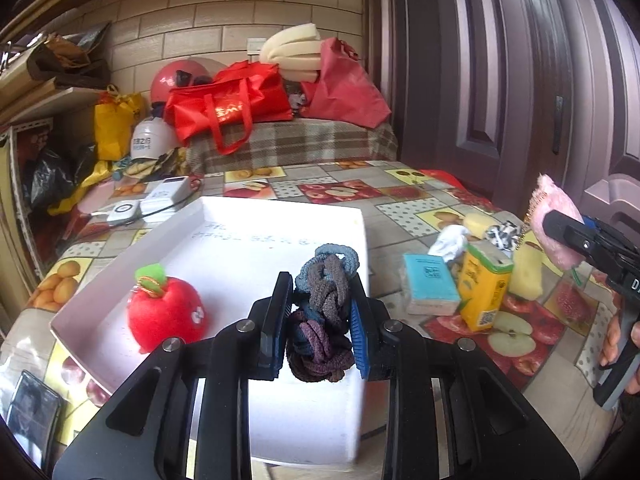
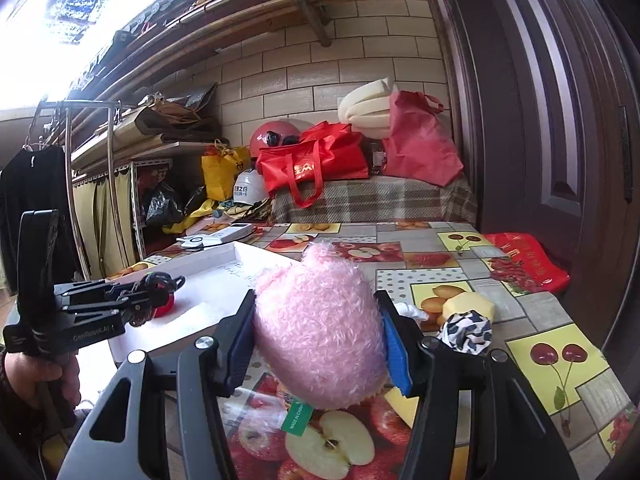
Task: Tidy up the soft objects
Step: 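Carry the rope toy and pink ball into the box and release both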
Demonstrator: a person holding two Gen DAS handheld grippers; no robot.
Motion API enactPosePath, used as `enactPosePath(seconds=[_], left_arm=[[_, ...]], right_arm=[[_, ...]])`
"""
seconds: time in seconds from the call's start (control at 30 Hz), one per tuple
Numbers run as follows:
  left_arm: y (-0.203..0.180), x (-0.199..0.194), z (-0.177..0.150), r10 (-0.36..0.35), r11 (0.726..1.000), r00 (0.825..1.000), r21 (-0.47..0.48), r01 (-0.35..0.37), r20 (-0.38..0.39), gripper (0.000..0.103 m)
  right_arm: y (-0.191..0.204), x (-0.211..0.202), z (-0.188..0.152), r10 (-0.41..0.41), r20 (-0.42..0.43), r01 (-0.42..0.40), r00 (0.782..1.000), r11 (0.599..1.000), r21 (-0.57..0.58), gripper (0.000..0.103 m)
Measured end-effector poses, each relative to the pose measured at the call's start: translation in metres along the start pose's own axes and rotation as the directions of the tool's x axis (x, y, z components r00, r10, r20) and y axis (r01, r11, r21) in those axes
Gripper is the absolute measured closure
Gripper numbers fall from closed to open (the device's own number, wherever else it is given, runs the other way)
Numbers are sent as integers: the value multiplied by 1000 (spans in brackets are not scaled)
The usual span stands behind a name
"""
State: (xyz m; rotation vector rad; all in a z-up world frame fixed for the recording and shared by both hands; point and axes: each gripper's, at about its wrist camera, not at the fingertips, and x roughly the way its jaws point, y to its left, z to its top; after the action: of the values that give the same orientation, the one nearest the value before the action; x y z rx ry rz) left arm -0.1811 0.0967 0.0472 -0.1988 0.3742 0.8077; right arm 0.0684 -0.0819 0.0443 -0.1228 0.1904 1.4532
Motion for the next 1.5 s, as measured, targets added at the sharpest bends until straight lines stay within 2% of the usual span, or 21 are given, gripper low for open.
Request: enactPosePath(seconds=[0.27, 0.6, 0.77, 0.83, 0.93, 1.13, 1.27, 1.5], left_arm=[[26, 4, 1, 45, 997, 999, -64, -45, 3, 77], [42, 2, 1, 108, 991, 994, -77, -107, 21, 77], [50, 2, 2, 116, 990, 993, -87, -114, 18, 77], [60, 1, 3, 96, 989, 995, -115, -94, 11, 77], [84, -9, 10, 57, 974, 998, -223, -51, 25, 77], [119, -49, 43, 77, 947, 992, -319, -40, 104, 77], [138, -74, 54, 97, 919, 985, -394, -33, 142, 77], [144, -60, 45, 224, 859, 971, -486, -159, 78, 77]], right_arm=[[16, 15, 1, 42, -33, -42, 999, 999, -2, 47], [35, 36, 2, 96, -64, -97, 993, 995, -19, 47], [38, 42, 2, 110, -74, -111, 991, 994, -9, 47], [39, 43, 2, 113, -78, -114, 990, 993, -9, 47], [38, 44, 1, 119, -80, -119, 990, 993, -3, 47], [33, 45, 1, 119, -77, -118, 990, 993, 22, 47], [33, 44, 2, 125, -69, -124, 990, 992, 25, 47], [34, 44, 2, 132, -68, -130, 989, 991, 33, 47]])
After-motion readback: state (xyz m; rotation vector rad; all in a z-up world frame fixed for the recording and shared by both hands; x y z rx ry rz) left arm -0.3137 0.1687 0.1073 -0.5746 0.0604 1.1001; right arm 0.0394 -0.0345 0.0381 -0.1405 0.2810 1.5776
